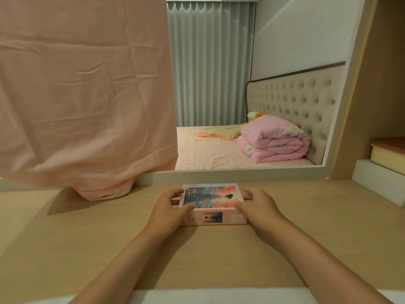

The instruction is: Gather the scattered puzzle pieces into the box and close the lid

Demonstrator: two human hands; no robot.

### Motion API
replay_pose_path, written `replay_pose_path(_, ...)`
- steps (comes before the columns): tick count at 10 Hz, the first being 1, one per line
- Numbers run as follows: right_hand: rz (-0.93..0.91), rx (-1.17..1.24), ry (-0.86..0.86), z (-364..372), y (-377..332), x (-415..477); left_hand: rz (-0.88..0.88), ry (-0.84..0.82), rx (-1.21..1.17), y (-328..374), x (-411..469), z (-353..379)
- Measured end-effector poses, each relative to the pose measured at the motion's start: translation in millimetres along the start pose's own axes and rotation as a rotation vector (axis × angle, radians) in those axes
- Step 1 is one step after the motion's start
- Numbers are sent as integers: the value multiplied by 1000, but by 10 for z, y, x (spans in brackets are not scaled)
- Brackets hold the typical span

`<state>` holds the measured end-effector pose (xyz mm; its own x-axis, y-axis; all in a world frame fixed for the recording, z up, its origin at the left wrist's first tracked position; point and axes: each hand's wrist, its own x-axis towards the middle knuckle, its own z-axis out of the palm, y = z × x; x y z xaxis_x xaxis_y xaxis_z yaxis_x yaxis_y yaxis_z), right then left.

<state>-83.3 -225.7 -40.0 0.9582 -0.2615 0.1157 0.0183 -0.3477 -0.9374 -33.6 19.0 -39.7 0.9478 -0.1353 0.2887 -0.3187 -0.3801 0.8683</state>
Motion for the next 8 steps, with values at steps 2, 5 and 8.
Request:
replay_pose_path(2,3,83,35,61,-5,207,-59,57,-9,-11,249,113)
replay_pose_path(5,65,96,0,196,-6,593,-41,27,84,-94,634,247)
replay_pose_path(8,42,112,-7,133,-88,649,-138,-45,-13,-79,760,156)
